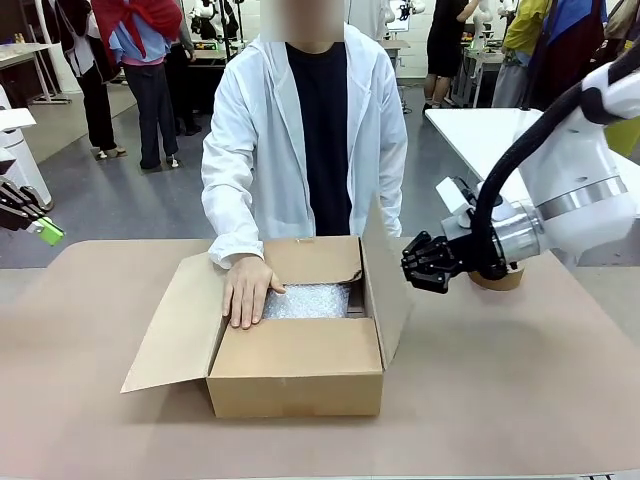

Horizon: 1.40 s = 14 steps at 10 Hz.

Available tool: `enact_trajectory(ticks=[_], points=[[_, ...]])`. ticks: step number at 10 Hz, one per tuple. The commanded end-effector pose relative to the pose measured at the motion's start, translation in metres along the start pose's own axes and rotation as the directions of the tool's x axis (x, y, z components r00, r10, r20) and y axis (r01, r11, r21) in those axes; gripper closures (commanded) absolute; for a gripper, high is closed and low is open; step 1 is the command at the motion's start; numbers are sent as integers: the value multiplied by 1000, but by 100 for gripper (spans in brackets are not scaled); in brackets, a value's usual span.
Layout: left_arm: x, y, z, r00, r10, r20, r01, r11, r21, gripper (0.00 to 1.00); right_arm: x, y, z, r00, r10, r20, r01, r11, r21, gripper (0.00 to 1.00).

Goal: Wrap the clocks to prevent damage.
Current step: Push the right (or left) flap of the Package Box to close it.

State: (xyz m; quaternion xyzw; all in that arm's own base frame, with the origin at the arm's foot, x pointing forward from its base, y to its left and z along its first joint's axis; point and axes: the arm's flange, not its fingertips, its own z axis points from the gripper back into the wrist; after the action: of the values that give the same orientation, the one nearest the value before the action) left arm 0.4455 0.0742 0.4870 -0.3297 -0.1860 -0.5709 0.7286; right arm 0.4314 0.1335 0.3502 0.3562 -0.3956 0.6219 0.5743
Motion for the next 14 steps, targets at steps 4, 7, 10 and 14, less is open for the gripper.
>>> enact_trajectory(ticks=[4, 7, 10, 14], points=[[0, -1, 2, 1000, -1, 18, 1, 1000, -3, 100, 4, -19, -34, 1000, -21, -4, 21, 1000, -13, 99], [0, -1, 2, 1000, -1, 18, 1, 1000, -3, 100, 0, -23, -53, 999, -34, -20, 34, 999, 10, 99], [0, -1, 2, 1000, -1, 18, 1, 1000, -3, 100, -4, -24, -66, 999, -45, -30, 46, 999, 25, 99], [0, -1, 2, 1000, -1, 18, 1, 1000, -3, 100, -30, -26, -66, 995, -60, -84, 64, 997, 38, 99]])
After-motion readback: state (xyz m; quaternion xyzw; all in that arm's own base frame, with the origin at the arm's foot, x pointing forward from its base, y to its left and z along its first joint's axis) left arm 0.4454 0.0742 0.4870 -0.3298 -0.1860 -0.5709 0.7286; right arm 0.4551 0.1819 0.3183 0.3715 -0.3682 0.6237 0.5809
